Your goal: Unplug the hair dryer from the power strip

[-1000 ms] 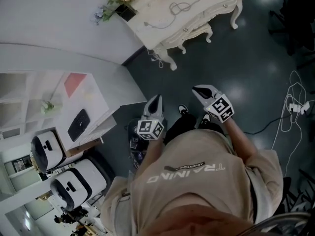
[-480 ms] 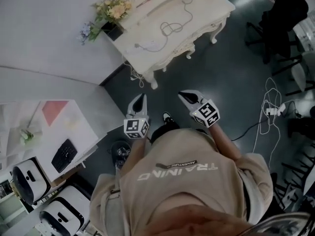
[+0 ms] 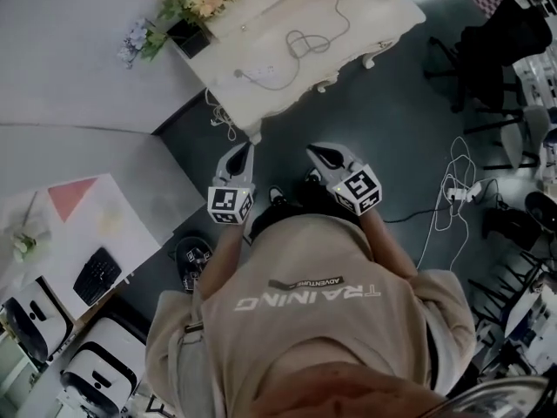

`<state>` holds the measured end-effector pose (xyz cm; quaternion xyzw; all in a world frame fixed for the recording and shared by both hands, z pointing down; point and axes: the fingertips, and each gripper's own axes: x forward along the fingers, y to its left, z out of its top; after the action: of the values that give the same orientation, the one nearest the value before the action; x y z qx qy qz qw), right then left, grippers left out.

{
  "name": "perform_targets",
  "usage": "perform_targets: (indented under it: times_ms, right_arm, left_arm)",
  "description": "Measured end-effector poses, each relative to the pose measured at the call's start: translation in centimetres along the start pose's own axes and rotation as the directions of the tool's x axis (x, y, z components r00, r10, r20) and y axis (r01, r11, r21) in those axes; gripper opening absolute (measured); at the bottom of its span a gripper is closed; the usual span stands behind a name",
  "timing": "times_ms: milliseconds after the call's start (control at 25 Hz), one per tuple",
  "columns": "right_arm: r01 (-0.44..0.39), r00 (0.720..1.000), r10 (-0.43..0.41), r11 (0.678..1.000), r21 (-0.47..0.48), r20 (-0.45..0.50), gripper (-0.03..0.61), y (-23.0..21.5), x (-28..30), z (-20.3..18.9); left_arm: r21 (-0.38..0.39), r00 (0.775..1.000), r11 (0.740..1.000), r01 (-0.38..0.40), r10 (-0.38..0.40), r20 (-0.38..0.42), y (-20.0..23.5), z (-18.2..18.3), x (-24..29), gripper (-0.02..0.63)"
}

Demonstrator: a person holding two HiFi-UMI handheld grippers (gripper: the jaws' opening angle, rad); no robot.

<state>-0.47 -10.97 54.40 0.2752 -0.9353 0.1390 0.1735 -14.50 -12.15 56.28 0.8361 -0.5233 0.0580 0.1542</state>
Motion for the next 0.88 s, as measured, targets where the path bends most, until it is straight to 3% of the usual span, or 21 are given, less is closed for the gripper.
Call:
perform_targets:
  times_ms: [160, 400, 680, 880]
  right_arm:
    - [-0.059, 0.998, 0.059, 0.998, 0.024, -0.010, 0.005, -3.2, 2.6, -0.1]
    - [-0.200, 0.979, 0.200, 0.980, -0.012, 0.025, 0.005, -8.5, 6.9, 2.7]
    - [-0.355, 0.935, 0.350, 0.929, -0.108, -0.060, 0.005, -15.6, 13.2, 4.4]
    - [-0.459, 0.885, 0.435, 0.875, -0.153, -0.164, 0.005, -15.2, 17.1, 4.3]
  left_arm:
    - [-0.031, 0.998, 0.998, -0.055, 0.054, -0.029, 1.1, -0.1, 2.3, 0.006]
    - [0.023, 0.976, 0.980, -0.196, 0.197, -0.088, 3.7, 2.9, 6.0, 0.006]
    - [0.012, 0.941, 0.945, -0.328, 0.328, -0.084, 8.2, 6.7, 11.3, 0.006]
    - [-0.045, 0.935, 0.939, -0.341, 0.334, -0.121, 10.8, 6.0, 13.6, 0.006]
